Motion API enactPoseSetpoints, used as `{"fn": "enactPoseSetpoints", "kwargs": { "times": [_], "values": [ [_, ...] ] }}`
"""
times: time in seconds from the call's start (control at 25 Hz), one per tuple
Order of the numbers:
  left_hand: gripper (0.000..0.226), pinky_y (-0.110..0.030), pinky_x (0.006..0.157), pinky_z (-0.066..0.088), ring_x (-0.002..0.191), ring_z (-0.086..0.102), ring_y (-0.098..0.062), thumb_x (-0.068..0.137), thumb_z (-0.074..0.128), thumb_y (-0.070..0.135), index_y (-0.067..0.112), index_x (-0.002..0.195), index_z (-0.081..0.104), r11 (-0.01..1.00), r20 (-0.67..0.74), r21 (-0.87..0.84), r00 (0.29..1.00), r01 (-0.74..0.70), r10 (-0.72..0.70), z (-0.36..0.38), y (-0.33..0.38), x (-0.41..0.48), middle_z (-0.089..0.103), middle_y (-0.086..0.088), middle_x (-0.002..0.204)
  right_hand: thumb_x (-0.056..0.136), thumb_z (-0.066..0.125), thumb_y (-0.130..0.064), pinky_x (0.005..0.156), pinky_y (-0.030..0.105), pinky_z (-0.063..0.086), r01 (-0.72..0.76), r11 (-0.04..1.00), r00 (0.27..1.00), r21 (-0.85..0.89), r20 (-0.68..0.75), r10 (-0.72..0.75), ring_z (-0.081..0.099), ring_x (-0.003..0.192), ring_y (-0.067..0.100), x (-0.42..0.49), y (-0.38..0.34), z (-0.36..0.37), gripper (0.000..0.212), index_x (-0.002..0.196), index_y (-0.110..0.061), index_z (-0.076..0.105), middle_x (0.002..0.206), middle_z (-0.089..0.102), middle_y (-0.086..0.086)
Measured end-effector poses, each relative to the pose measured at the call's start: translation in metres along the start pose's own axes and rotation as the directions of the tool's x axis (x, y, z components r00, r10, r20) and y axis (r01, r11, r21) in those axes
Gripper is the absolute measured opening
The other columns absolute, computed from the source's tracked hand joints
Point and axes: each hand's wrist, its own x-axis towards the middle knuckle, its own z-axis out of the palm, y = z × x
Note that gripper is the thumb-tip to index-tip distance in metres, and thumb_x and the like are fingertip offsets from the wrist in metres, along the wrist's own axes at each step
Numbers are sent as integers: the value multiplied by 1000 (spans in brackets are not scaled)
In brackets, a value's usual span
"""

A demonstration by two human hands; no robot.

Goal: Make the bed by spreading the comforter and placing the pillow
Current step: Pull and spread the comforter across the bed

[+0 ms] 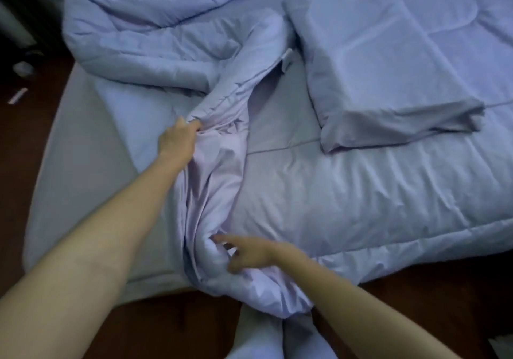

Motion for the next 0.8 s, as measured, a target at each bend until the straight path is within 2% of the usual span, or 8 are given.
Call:
{"fn": "enactPoseSetpoints", "kwargs": {
  "times": [0.16,0.32,0.44,0.48,0.56,0.64,0.72,0.8],
  "values": [
    [30,-49,87,45,104,55,-49,93,41,10,12,121,51,911,-32,-59,911,408,-411,11,-123,-98,45,-26,124,90,62,-19,96,24,38,-160,987,954,-1,-256,154,55,119,28,19,20,-29,60,144,-16,36,137,53,14],
    [37,-46,96,41,119,48,-43,94,44,25,14,129,49,662,153,-118,672,740,-724,51,-226,-230,43,-20,139,88,59,-20,90,28,42,-194,977,862,83,-462,211,57,112,27,44,-5,-48,47,133,-16,47,126,59,8],
    [48,-43,102,39,128,45,-39,90,57,26,8,134,49,538,398,78,469,839,-789,62,-252,-285,43,-22,141,87,56,-14,89,30,42,-174,984,812,48,-559,171,58,109,28,72,-26,-42,44,129,-11,47,119,61,9],
    [48,-42,102,40,127,45,-38,89,58,26,8,133,50,539,407,129,451,832,-794,61,-250,-286,44,-21,140,87,55,-12,85,30,41,-167,980,763,109,-615,198,59,105,26,82,-31,-36,40,127,-10,48,116,62,10],
    [36,-47,92,45,112,53,-42,86,55,23,6,116,62,675,146,52,663,736,-734,65,-246,-269,53,-21,126,87,52,-11,84,33,40,-166,953,617,254,-727,302,58,105,29,101,-36,-23,35,121,-6,51,113,62,14],
    [25,-48,73,50,84,59,-39,79,51,23,4,88,64,922,-164,-105,908,372,-385,69,-233,-232,59,-19,99,86,51,-12,92,37,42,-192,918,515,348,-760,396,54,113,36,116,-33,-8,36,120,-2,54,121,58,19],
    [35,-45,79,50,89,62,-35,75,54,39,11,96,60,986,-189,-107,976,-127,105,79,-205,-195,62,-15,104,87,50,-12,100,39,38,-236,909,464,343,-782,416,48,120,37,125,-30,6,40,125,0,53,128,53,20],
    [71,-49,93,45,115,56,-34,64,59,56,25,127,50,936,58,43,936,-350,348,94,-182,-164,54,-12,134,88,51,-11,101,38,37,-199,917,373,347,-838,398,48,120,37,127,-31,14,38,124,1,53,127,52,21]
  ]
}}
